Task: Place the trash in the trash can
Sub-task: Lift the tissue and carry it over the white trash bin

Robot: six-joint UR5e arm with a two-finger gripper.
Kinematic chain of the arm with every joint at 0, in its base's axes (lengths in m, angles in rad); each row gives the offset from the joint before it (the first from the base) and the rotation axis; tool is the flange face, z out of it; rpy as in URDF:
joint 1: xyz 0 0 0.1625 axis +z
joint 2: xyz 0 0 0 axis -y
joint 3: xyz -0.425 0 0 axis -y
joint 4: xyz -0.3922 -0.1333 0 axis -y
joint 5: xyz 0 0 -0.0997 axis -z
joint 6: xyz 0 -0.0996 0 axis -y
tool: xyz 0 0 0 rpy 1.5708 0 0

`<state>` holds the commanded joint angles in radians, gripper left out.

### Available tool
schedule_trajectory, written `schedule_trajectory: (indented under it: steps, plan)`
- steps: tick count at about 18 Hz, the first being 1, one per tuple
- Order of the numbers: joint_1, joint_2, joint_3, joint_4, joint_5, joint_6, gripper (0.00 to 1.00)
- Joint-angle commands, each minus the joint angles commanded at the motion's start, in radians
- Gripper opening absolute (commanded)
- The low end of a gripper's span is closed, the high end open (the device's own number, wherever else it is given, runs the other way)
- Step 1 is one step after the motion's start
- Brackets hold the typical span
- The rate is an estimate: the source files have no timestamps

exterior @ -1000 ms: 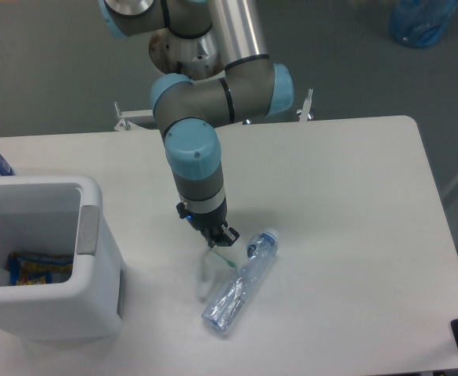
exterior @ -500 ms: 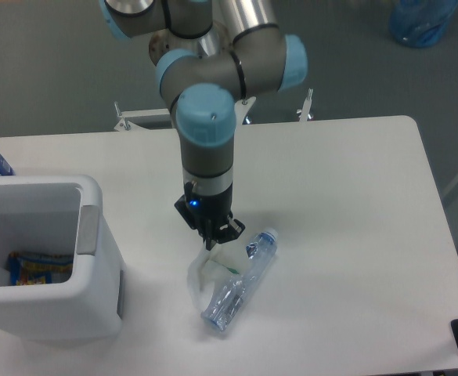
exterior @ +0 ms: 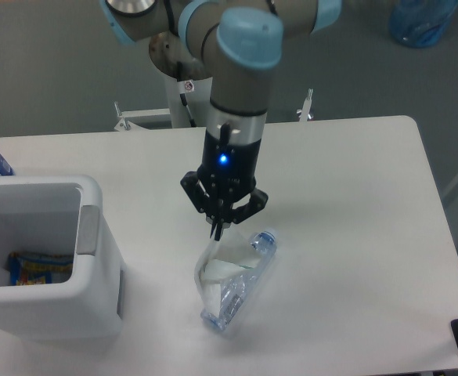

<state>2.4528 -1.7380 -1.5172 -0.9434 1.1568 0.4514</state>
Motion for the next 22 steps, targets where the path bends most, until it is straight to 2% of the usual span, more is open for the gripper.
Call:
schedule_trajectory:
  steps: [2,5,7,10,12,13,18,22]
  plan:
    - [-0.006,0.015,0.018,0.0,-0.048,-0.046,0.0]
    - [-0.024,0.058,0.035,0.002,-0.055,-0.134,0.0]
    - [-0.086,0.077,0.035,0.002,-0.054,-0.158,0.0]
    - [-0.13,0.107,0.029,0.002,-0.054,-0.195,0.0]
    - [-0.158,0.112,0.031,0.002,-0.054,-0.201,0.0]
    - [-0.211,0.114,0.029,0.002,-0.051,-0.201,0.0]
    - [-0.302,0.11,0.015,0.002,-0.051,-0.198,0.0]
    - [-0.339,0.098,-0.001,0.003,-0.052,-0.195,0.0]
